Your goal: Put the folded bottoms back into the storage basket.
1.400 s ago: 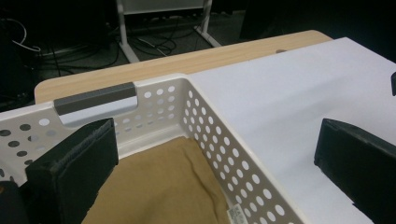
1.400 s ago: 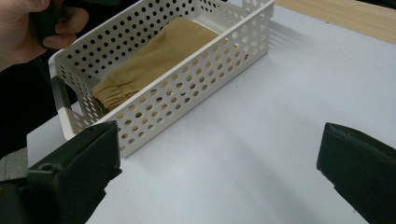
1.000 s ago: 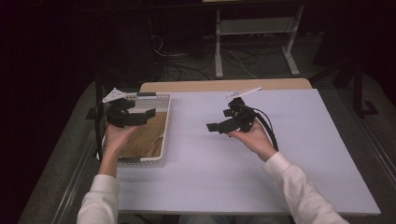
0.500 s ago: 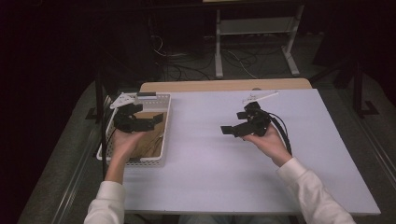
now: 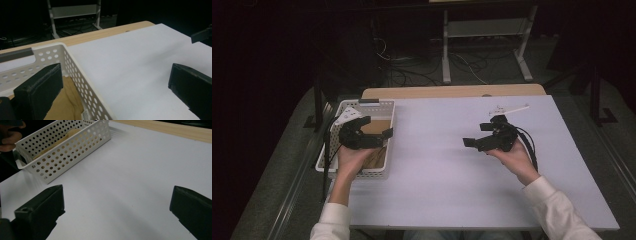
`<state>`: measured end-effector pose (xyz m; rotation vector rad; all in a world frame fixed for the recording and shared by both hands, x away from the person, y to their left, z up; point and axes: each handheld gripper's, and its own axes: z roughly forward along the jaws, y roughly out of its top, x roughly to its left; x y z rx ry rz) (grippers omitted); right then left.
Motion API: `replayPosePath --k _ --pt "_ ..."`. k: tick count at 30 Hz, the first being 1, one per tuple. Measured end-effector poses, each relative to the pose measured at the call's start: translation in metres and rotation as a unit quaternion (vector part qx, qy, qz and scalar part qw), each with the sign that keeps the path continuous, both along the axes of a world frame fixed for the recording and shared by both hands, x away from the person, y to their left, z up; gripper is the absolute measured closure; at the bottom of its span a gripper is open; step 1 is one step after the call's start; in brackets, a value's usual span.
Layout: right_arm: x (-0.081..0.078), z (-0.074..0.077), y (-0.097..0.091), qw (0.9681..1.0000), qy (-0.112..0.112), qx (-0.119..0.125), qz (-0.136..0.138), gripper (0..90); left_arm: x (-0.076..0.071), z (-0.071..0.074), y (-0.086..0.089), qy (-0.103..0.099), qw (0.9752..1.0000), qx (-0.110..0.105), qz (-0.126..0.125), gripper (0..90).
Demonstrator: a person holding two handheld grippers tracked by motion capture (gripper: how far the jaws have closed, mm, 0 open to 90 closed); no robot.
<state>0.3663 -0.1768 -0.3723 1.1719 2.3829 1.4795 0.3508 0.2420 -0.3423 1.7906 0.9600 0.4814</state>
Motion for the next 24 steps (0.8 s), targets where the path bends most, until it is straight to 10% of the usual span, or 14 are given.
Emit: replayPosePath --k 24 --pt "-0.033 -0.019 -0.04 0.9993 -0.02 0.006 -0.03 0.0 -0.031 -0.011 -0.021 -0.012 0.9996 0.006 -0.024 0.3"
